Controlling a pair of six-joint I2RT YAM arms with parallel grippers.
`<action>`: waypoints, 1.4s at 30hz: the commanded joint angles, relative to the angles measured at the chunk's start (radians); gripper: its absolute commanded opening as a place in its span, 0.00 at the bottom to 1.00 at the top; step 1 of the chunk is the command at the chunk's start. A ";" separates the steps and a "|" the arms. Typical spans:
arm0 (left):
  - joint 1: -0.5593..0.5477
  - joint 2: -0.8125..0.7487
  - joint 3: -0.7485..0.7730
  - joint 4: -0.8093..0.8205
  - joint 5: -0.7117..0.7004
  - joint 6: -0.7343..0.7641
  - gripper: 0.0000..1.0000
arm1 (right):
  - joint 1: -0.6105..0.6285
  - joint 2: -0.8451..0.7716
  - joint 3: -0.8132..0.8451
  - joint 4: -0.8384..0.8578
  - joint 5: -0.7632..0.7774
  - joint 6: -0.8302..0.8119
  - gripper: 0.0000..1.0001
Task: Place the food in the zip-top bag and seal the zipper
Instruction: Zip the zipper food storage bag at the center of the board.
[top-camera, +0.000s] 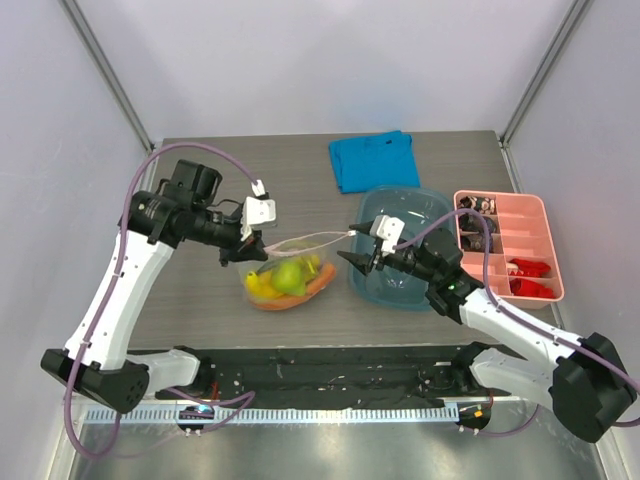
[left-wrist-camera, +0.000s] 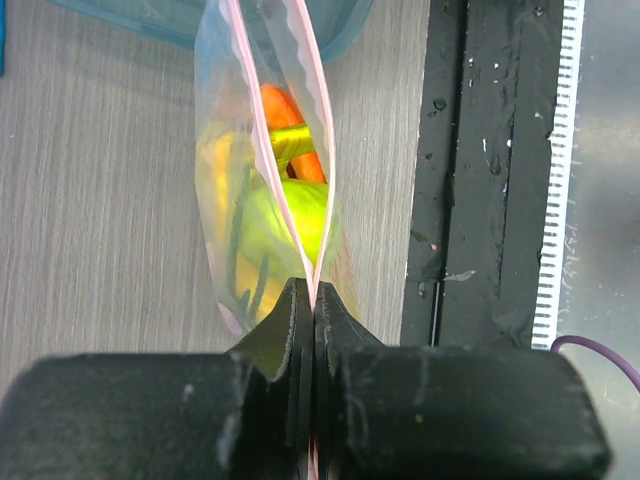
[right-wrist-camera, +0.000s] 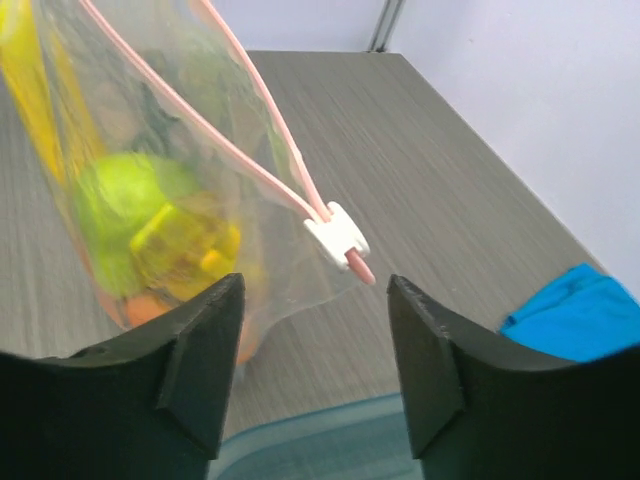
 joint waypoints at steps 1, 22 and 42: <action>0.054 0.012 0.037 0.018 0.080 0.010 0.00 | -0.007 0.017 0.059 0.118 -0.103 0.039 0.55; 0.100 -0.082 -0.039 0.585 0.078 -0.528 0.67 | 0.053 -0.020 0.157 0.011 -0.099 0.187 0.01; -0.290 0.173 0.169 0.463 -0.028 -0.319 0.62 | 0.133 -0.052 0.163 -0.084 -0.037 0.124 0.01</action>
